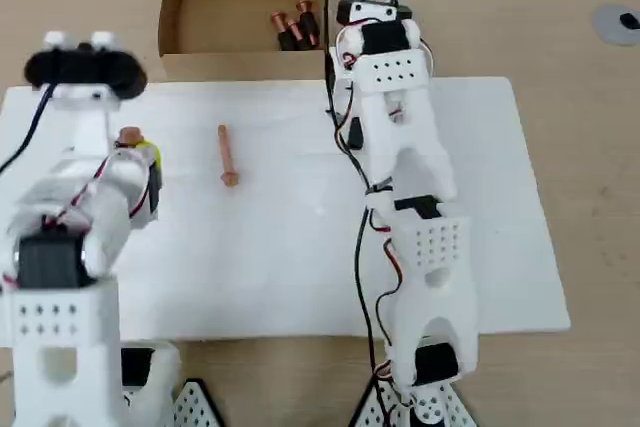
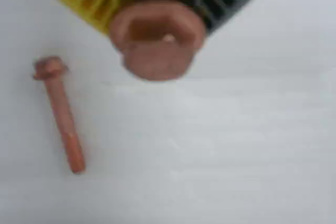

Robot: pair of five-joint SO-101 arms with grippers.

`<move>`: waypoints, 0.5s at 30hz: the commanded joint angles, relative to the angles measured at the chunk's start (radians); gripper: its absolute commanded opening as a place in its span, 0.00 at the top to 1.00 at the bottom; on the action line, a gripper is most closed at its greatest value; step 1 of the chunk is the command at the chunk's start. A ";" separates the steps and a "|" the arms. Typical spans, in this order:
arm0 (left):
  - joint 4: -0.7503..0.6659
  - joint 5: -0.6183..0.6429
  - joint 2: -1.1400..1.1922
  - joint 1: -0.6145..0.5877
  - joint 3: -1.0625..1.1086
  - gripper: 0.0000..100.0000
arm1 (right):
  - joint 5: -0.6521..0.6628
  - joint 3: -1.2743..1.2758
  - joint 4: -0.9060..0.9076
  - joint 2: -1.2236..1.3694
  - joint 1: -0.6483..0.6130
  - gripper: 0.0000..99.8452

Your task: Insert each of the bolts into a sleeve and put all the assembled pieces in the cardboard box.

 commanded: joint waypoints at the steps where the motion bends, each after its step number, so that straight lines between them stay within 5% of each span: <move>1: -0.081 -0.005 -0.105 -0.021 0.069 0.99 | 0.014 -0.007 -0.075 0.033 0.004 0.80; 15: -0.098 -0.049 -0.137 -0.021 0.115 0.99 | 0.080 -0.007 -0.104 0.124 0.008 0.80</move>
